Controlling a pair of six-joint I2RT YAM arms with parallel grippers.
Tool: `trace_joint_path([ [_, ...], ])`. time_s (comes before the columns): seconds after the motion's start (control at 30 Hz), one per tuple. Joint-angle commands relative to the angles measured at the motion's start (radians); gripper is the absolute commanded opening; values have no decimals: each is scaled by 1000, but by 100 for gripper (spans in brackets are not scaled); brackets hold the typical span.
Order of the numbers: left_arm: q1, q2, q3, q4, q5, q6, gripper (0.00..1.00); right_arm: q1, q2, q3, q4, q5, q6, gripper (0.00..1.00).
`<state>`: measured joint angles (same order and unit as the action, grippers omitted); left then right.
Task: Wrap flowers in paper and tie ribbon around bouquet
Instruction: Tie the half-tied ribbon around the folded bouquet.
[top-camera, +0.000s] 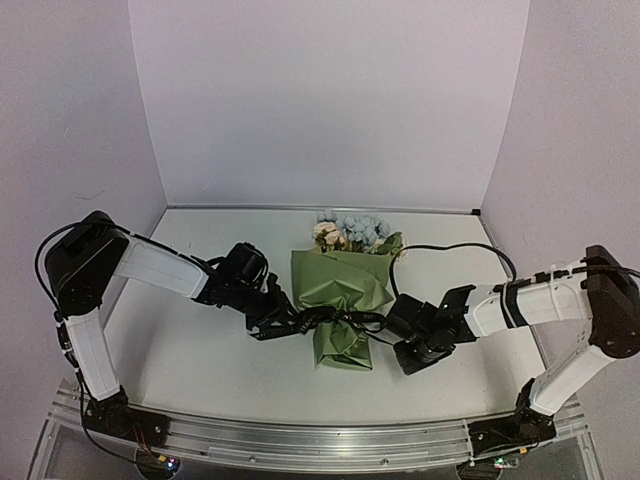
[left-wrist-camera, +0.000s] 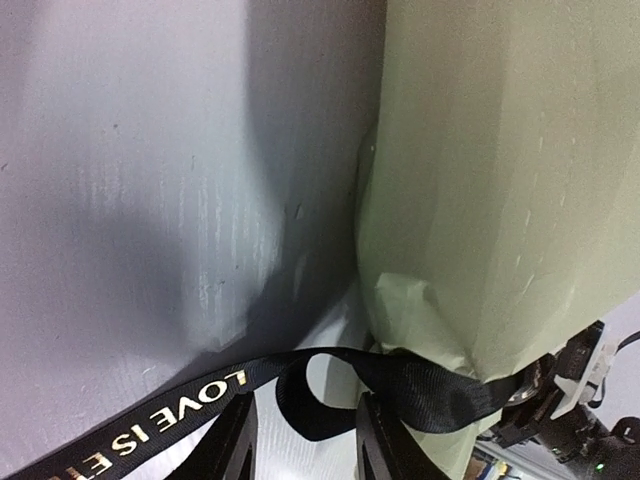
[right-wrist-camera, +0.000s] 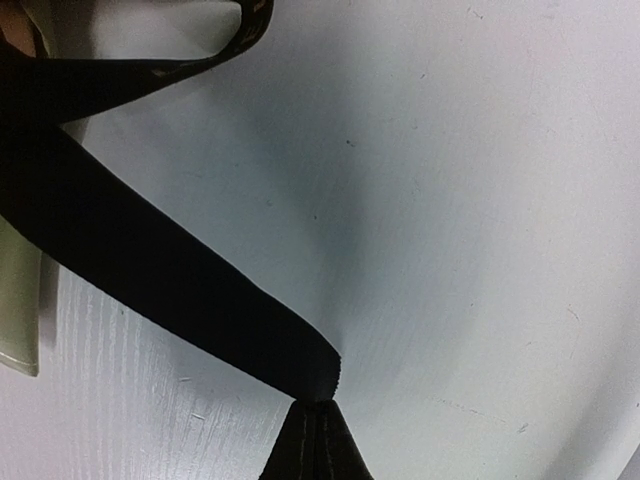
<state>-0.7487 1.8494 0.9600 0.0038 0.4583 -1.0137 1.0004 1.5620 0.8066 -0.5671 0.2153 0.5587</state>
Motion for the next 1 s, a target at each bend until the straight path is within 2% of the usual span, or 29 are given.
trace_joint_path([
  [0.0,-46,-110,14,-94,-105,150,36,7,-31,10,-1,24,0,0],
  [0.23,-121,-74,90,-170,-179,339,35,7,-30,10,-1,28,-10,0],
  [0.63,-130,10,199,-262,-258,480,39,7,-21,22,1,23,-18,0],
  [0.97,-132,29,203,-227,-157,541,42,7,-8,29,1,22,-16,0],
])
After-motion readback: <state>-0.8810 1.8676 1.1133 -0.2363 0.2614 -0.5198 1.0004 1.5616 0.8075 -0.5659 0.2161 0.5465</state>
